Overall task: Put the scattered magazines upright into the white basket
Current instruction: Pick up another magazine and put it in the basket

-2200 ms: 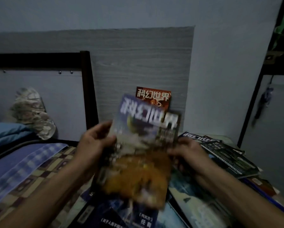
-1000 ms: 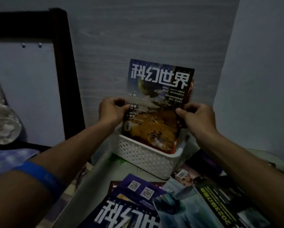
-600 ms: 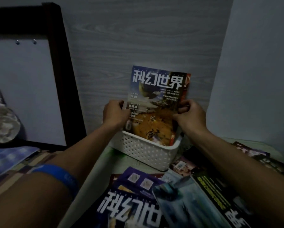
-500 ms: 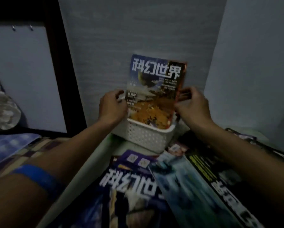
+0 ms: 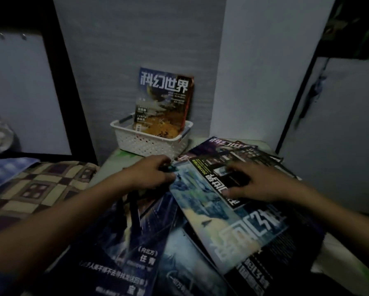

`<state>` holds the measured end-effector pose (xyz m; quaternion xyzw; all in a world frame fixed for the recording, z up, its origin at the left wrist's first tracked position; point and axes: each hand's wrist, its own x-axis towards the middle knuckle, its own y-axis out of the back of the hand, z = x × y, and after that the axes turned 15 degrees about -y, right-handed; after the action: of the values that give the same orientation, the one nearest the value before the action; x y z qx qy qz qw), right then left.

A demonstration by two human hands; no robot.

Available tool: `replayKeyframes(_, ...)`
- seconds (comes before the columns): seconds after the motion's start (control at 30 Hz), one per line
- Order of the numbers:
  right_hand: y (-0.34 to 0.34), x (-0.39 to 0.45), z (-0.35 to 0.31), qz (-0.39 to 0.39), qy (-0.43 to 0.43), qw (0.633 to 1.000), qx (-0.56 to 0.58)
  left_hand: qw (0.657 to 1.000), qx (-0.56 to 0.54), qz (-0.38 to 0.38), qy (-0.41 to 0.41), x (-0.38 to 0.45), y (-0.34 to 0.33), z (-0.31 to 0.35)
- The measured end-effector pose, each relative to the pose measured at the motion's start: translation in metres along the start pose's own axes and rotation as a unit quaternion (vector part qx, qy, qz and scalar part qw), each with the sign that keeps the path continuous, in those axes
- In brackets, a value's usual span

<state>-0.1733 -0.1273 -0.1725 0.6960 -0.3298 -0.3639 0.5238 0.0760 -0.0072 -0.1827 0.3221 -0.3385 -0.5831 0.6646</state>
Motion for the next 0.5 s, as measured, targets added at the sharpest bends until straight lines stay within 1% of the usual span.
replayKeyframes(0.03, -0.002, -0.006, 0.007, -0.055, -0.017, 0.998, -0.014, 0.998, 0.061, 0.005, -0.016, 0.0, -0.002, 0.003)
replayKeyframes(0.07, -0.006, -0.009, 0.012, -0.089, -0.021, 0.996, -0.022, 0.993, 0.112, 0.006, -0.035, 0.0, -0.004, 0.005)
replayKeyframes(0.1, -0.009, -0.013, 0.016, -0.099, -0.017, 0.995, -0.029, 0.988, 0.141, 0.003, -0.057, 0.0, -0.008, 0.009)
replayKeyframes(0.17, -0.012, -0.02, 0.018, -0.089, -0.003, 0.995, -0.033, 0.981, 0.165, -0.021, -0.097, -0.002, -0.017, 0.017)
replayKeyframes(0.2, -0.013, -0.025, 0.016, -0.069, 0.004, 0.997, -0.039, 0.975, 0.187, -0.043, -0.113, -0.002, -0.02, 0.02)
replayKeyframes(0.23, -0.016, -0.031, 0.015, -0.027, 0.02, 0.998, -0.054, 0.968, 0.209, -0.067, -0.12, -0.002, -0.023, 0.022)
replayKeyframes(0.27, -0.02, -0.037, 0.013, 0.048, 0.055, 0.994, -0.085, 0.962, 0.228, -0.082, -0.124, -0.003, -0.024, 0.025)
replayKeyframes(0.3, -0.026, -0.042, 0.013, 0.15, 0.107, 0.974, -0.128, 0.958, 0.242, -0.09, -0.127, -0.005, -0.022, 0.028)
replayKeyframes(0.33, -0.032, -0.046, 0.012, 0.226, 0.158, 0.948, -0.159, 0.955, 0.251, -0.09, -0.129, -0.007, -0.02, 0.029)
replayKeyframes(0.37, -0.038, -0.049, 0.011, 0.261, 0.198, 0.928, -0.176, 0.954, 0.256, -0.086, -0.132, -0.008, -0.018, 0.03)
replayKeyframes(0.4, -0.042, -0.048, 0.014, 0.274, 0.217, 0.919, -0.18, 0.954, 0.256, -0.081, -0.134, -0.01, -0.016, 0.029)
replayKeyframes(0.47, -0.04, -0.043, 0.021, 0.292, 0.243, 0.912, -0.153, 0.957, 0.244, -0.066, -0.141, -0.015, -0.014, 0.026)
replayKeyframes(0.5, -0.036, -0.041, 0.023, 0.293, 0.241, 0.917, -0.118, 0.962, 0.229, -0.054, -0.142, -0.017, -0.014, 0.023)
